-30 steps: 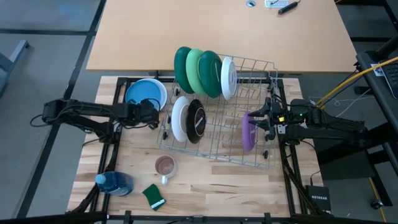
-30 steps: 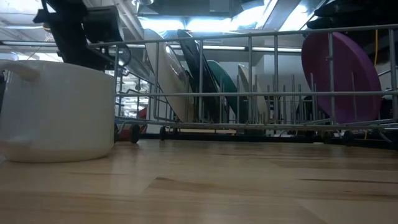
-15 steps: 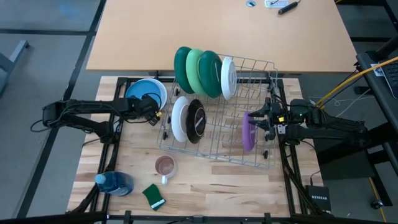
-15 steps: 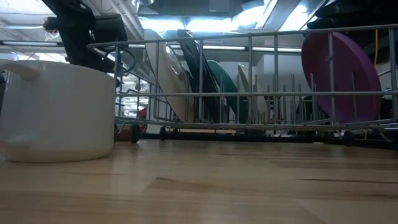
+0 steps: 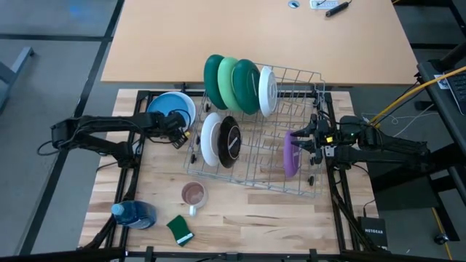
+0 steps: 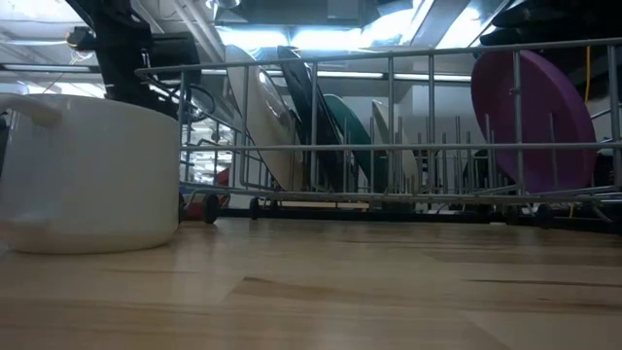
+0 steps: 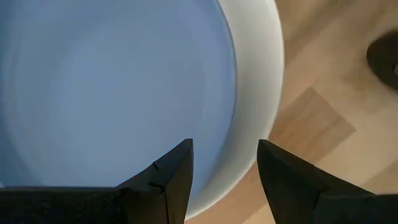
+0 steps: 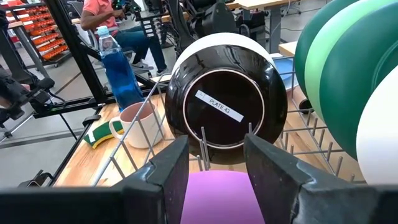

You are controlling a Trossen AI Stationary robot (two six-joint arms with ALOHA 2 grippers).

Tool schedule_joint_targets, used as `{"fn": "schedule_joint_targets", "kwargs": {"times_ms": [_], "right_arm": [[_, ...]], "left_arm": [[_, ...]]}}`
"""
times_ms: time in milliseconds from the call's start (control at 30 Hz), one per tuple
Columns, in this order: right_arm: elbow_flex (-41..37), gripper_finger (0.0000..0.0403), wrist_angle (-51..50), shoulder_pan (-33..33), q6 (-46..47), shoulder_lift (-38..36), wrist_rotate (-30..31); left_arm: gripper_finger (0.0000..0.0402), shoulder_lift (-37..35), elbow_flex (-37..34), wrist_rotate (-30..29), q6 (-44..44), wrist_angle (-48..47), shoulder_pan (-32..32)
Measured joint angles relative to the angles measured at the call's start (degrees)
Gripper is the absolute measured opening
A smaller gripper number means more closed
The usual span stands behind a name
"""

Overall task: Sort dishes
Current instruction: Put the light blue plate into the dishwasher rack

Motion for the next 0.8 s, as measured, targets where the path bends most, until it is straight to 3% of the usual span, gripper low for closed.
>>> {"fn": "schedule_joint_targets", "kwargs": {"times_ms": [267,533,667,800], "right_arm": [[0.00,0.0160,-0.07,0.00,0.00,0.00,-0.01],[0.02,0.0160,-0.07,0.00,0.01,0.00,-0.02],[0.02,0.0160,-0.07,0.00,0.00,0.00,-0.02],[0.04,0.0160,-0.07,0.00,0.00,0.00,-0.02]], "left_arm": [[0.0166,5.62,0.00,-4.20,0.38,2.31,0.81],[0.0163,9.75,0.00,-4.66,3.11,6.70,3.16],[0.0127,10.80,0.00,-4.58,4.02,7.09,3.67],[0.0064,10.89,0.02,-4.69,4.10,7.30,3.58]]}}
